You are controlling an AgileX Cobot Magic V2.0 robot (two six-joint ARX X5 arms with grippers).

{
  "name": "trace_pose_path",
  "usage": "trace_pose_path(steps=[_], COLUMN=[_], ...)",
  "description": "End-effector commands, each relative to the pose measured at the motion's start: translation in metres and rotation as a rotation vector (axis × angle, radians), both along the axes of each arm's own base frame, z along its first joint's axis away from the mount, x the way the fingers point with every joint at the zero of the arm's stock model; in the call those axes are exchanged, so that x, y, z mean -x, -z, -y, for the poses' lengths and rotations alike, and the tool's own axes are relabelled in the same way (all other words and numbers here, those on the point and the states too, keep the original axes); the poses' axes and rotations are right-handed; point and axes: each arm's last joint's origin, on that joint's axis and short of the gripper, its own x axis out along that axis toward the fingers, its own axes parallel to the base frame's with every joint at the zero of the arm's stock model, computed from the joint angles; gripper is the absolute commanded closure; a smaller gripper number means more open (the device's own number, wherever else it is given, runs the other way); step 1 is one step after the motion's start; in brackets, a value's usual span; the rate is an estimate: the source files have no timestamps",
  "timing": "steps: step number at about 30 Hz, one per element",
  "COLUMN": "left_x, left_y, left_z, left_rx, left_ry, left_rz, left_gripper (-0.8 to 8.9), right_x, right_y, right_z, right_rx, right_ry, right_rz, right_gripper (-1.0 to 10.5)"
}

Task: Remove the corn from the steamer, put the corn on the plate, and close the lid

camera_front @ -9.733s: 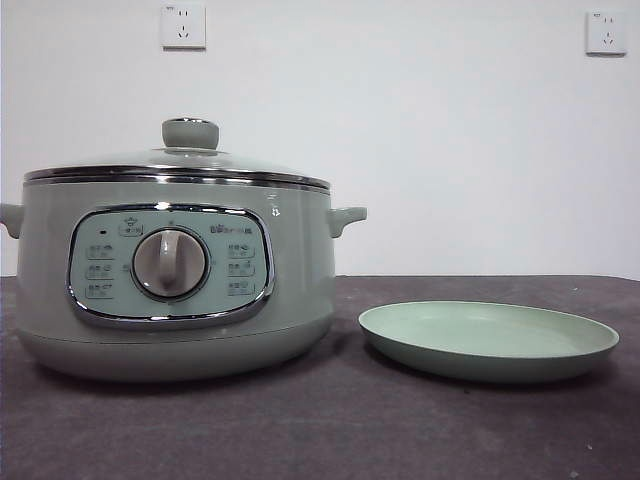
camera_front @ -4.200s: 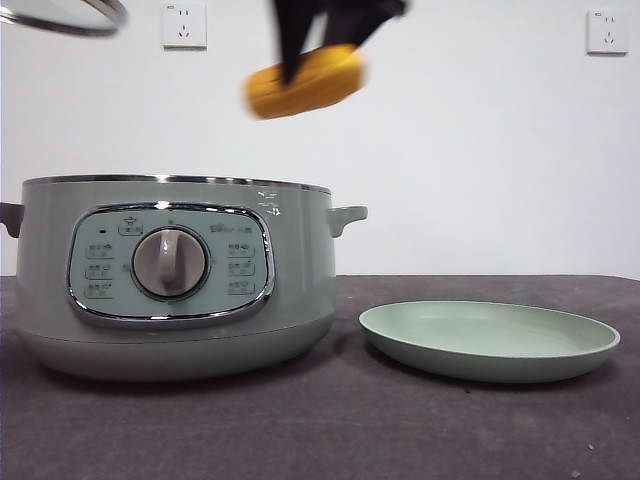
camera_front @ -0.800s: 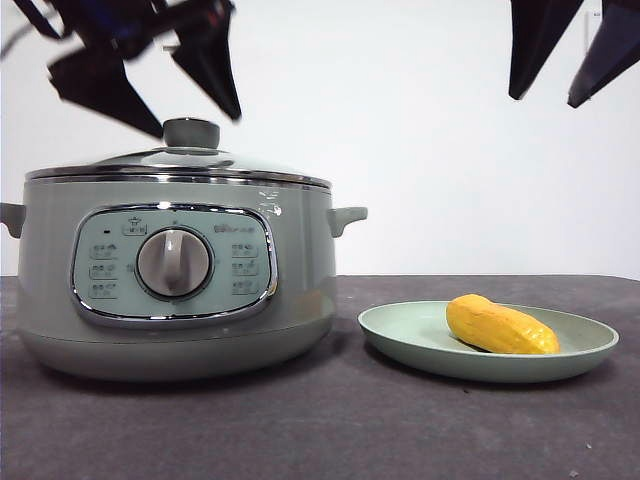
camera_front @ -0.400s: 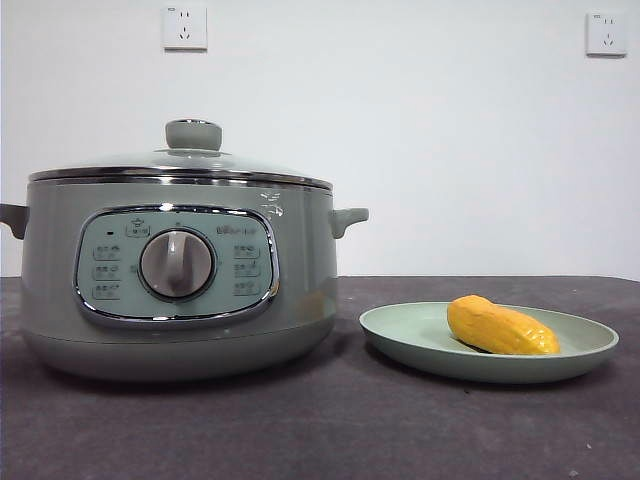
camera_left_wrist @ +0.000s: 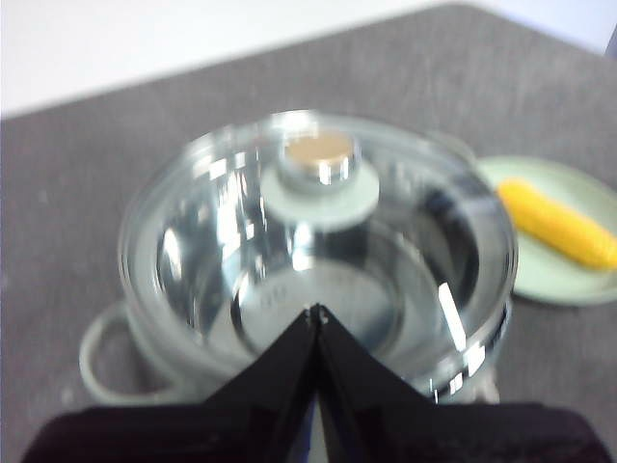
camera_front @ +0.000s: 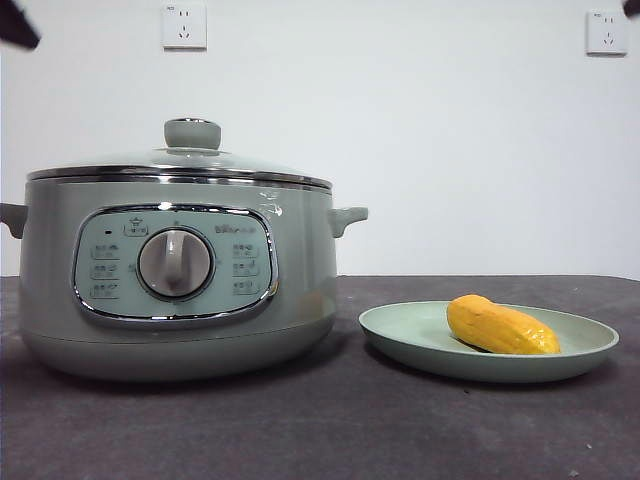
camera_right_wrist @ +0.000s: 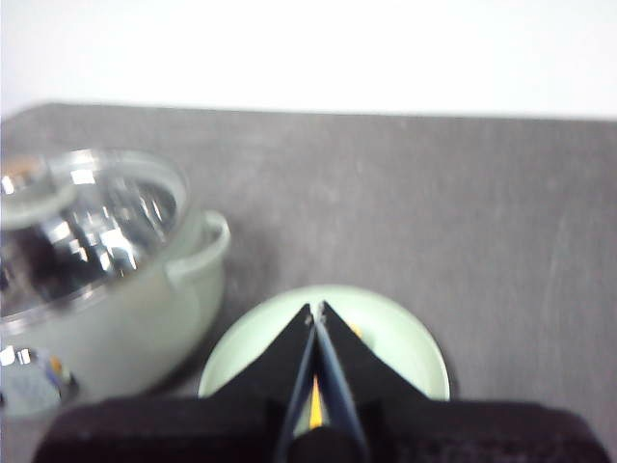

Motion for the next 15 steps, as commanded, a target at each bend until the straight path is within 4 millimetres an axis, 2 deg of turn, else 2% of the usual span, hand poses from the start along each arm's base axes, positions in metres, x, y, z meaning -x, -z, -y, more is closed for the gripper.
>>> trace_pose_path(steps=[1,7,15], left_x=[0.0017,0.0021,0.0012], left_y=[0.0016,0.0103,0.0113], left_z=[-0.0006,-0.0008,-0.0003], left_rx=[-0.017,-0.059,-0.065], left_ry=[0.003,0.005,0.004], left_rz=[-0.016,-0.103,-0.112], left_gripper=[8.17,8.17,8.17], right_x=[-0.0009,0.0002,0.0018], right_y=[0.0050,0.0101,0.0148], right_z=[0.0006,0.0016,0.0027], right_rx=[0.003,0.036,0.064], right_ry=[0.039,0.055,0.058], right_rz=[-0.031,-0.078,-0.123], right_gripper=[9.4,9.4,9.4])
